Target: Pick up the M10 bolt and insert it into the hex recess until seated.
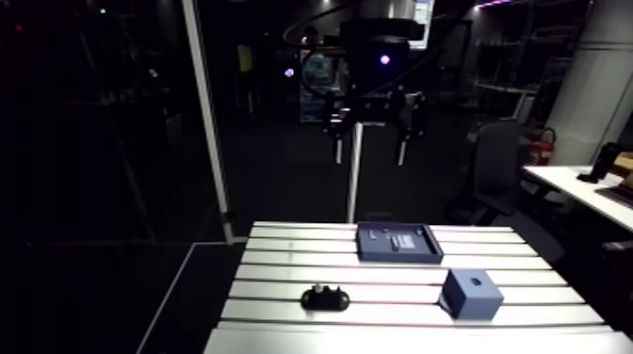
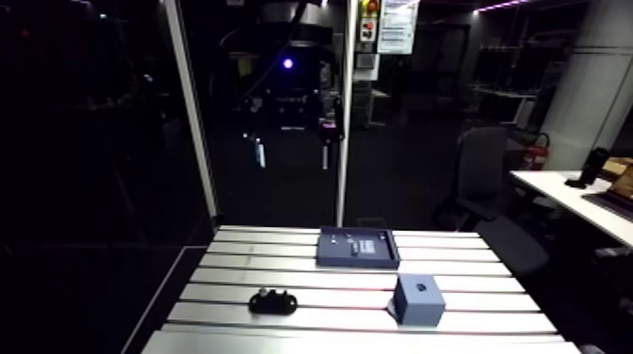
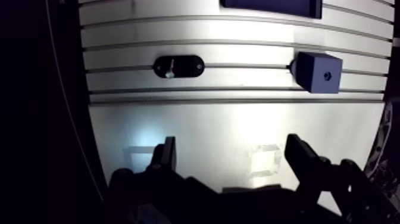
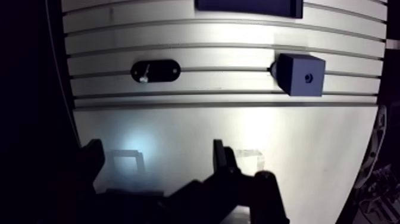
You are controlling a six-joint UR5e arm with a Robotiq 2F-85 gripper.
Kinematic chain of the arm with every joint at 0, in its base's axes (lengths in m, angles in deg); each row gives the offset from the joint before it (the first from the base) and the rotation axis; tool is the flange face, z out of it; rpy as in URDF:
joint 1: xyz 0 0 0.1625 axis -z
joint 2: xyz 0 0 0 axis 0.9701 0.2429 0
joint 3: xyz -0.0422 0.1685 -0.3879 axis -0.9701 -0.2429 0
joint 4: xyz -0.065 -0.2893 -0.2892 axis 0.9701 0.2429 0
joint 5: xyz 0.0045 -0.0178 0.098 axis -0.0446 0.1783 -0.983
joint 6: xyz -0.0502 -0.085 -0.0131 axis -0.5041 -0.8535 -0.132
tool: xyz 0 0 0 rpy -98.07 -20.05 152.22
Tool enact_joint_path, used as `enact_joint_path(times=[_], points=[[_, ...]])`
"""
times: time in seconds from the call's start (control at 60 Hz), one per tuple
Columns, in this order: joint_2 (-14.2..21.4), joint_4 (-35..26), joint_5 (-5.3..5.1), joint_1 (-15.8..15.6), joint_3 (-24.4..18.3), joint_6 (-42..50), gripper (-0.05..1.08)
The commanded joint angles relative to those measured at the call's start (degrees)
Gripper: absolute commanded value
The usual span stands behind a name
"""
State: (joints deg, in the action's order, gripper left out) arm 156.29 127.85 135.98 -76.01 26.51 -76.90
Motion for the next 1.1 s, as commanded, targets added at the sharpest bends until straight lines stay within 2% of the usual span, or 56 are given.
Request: enact_joint_path(times=[0.017,0.167,0.617,0.767,1.1], points=[[0.08,7.59,-0.34,-2.06,4.79,0.19,0.01],[-0.19,14.05,-0.25,-3.25,8.85,0.12,0.01],[-2.32,23.47,-0.17,-5.11,15.93,0.20,0.01],[-3.21,25.47,-0.24,-5.78,17.27,0.12,0.02],[-5.68,33.45,0.53,-7.85,20.96,-0.76,0.02]])
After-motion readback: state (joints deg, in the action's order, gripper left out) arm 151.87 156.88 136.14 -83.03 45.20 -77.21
